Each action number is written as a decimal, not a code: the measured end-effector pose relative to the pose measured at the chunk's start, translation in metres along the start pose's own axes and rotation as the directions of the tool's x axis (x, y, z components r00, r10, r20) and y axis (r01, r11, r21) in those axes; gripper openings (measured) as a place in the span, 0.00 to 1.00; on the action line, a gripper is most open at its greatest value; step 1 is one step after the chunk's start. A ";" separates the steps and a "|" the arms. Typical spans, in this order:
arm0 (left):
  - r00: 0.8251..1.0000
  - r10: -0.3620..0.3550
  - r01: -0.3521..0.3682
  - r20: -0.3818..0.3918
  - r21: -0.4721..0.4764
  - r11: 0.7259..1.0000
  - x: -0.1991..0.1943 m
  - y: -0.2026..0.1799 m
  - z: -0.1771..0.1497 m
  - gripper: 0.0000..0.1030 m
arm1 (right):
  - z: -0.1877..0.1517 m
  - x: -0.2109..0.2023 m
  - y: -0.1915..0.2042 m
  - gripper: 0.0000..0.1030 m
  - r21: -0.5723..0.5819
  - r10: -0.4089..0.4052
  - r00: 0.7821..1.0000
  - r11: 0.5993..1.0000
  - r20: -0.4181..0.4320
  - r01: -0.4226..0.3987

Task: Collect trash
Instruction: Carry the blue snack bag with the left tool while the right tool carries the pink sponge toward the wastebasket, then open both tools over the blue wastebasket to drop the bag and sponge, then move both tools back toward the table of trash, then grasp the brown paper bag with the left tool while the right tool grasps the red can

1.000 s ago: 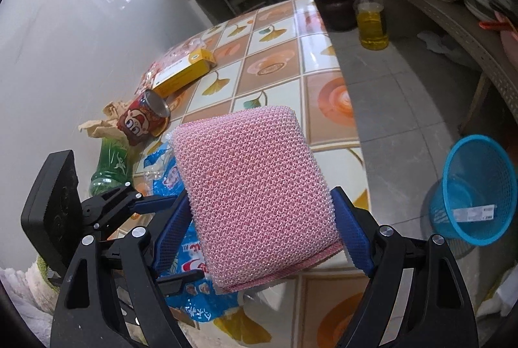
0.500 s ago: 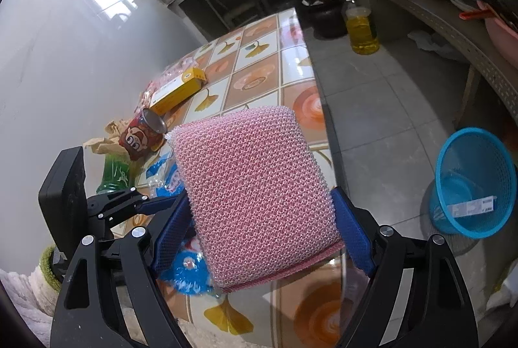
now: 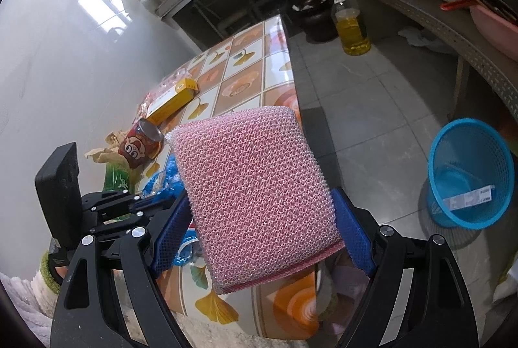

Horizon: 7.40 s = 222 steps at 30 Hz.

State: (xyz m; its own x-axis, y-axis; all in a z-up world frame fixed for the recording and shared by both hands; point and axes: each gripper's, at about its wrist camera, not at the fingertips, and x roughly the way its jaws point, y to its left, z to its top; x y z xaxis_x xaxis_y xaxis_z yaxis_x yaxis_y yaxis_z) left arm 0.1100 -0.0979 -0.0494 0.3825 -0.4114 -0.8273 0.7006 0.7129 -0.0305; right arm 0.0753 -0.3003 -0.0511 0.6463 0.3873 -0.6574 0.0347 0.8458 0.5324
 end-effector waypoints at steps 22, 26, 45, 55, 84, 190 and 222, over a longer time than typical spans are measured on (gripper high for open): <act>0.983 -0.132 0.114 0.125 0.144 0.983 -0.020 -0.071 0.078 0.04 | -0.006 -0.049 -0.044 0.77 0.116 -0.043 0.991 0.993 0.123 0.029; 0.979 -0.170 0.148 0.109 0.185 0.971 -0.010 -0.093 0.097 0.04 | -0.010 -0.059 -0.059 0.77 0.153 -0.069 0.987 0.987 0.144 0.046; 0.908 -0.304 0.360 -0.289 0.166 0.918 0.170 -0.201 0.195 0.05 | -0.045 -0.096 -0.220 0.77 0.555 -0.410 0.909 0.775 0.075 0.303; 0.829 -0.254 0.299 -0.499 0.011 0.954 0.328 -0.232 0.206 0.05 | -0.046 -0.041 -0.294 0.78 0.685 -0.384 0.923 0.667 -0.019 0.292; 0.826 -0.515 0.478 -0.227 -0.201 0.855 0.225 -0.199 0.268 0.72 | -0.038 -0.023 -0.310 0.84 0.734 -0.377 0.926 0.639 0.035 0.233; 0.974 0.083 0.037 0.211 -0.509 0.860 -0.096 0.311 -0.041 0.90 | 0.054 0.088 0.190 0.84 -0.162 0.040 0.992 0.985 -0.115 -0.059; 0.976 0.166 -0.095 0.144 -0.405 0.910 -0.091 0.266 -0.045 0.05 | 0.079 0.207 0.220 0.84 0.224 0.289 0.879 0.950 -0.379 -0.217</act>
State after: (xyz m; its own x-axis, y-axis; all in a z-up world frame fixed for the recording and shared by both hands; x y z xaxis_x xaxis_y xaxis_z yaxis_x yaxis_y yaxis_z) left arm 0.2347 0.1546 -0.0070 0.5758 -0.3648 -0.7317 0.3572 0.9173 -0.1762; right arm 0.2772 -0.0627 -0.0283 0.2897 0.7243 -0.6257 0.0635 0.6378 0.7676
